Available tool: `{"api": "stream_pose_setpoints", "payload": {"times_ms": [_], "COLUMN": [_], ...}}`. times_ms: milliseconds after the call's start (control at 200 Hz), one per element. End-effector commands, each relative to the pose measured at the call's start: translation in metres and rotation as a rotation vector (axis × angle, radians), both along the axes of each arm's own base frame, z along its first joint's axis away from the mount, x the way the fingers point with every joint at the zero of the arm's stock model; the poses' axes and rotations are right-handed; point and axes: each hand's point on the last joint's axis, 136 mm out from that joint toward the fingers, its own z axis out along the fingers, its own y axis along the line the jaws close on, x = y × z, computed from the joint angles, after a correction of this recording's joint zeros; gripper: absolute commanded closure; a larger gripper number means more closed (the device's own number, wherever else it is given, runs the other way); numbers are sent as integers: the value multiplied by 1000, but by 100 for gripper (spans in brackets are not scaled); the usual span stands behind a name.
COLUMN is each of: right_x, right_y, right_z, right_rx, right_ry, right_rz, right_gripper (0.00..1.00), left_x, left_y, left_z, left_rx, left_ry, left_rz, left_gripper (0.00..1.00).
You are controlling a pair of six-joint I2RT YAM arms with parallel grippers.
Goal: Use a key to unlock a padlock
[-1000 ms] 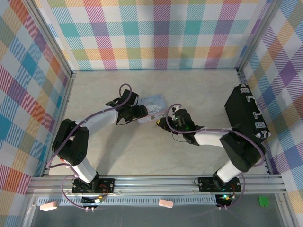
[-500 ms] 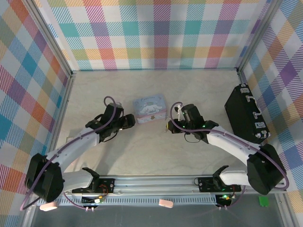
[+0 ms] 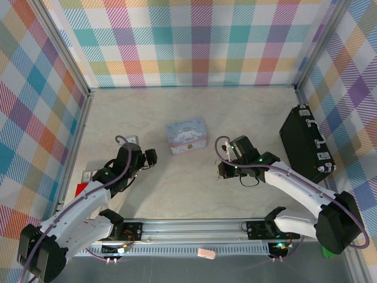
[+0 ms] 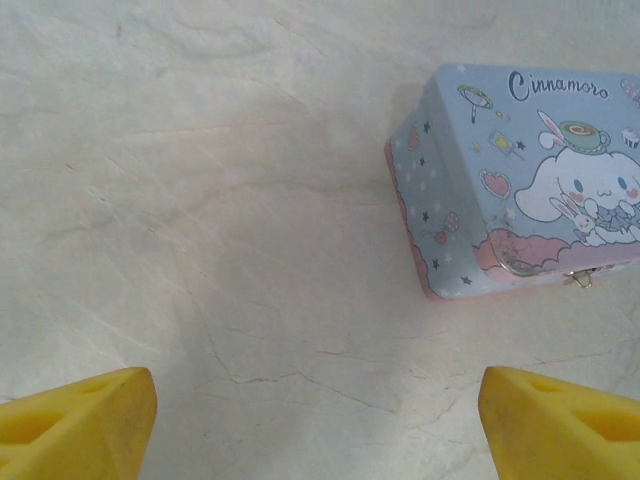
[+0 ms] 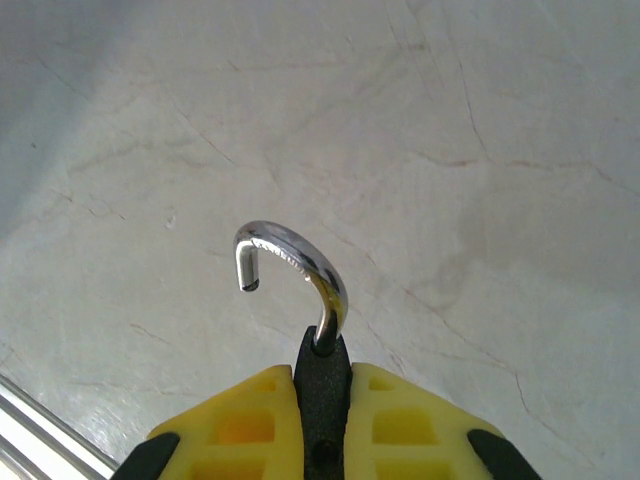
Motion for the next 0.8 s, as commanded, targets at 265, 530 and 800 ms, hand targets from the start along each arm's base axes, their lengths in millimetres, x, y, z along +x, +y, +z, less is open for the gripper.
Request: {"api": "stream_pose_setpoints", "payload": {"times_ms": [265,530,800], "right_x": [-29,-38,-34], "right_y": [-18,-24,-21], "right_z": [-35,-57,-62], "right_rx": [-88,-157,-173], "right_ry": [173,275,292], "right_rz": [-17,-7,-1], "right_gripper": [100,97,87], "left_x": [-4,-7,-4], "left_y": [8,5,6], "left_z": [-5,-12,-8], "left_rx": [39,38,27], "left_ry": [-27,-8,-36], "left_rz": [8,-15,-5], "left_gripper": [15,15,15]}}
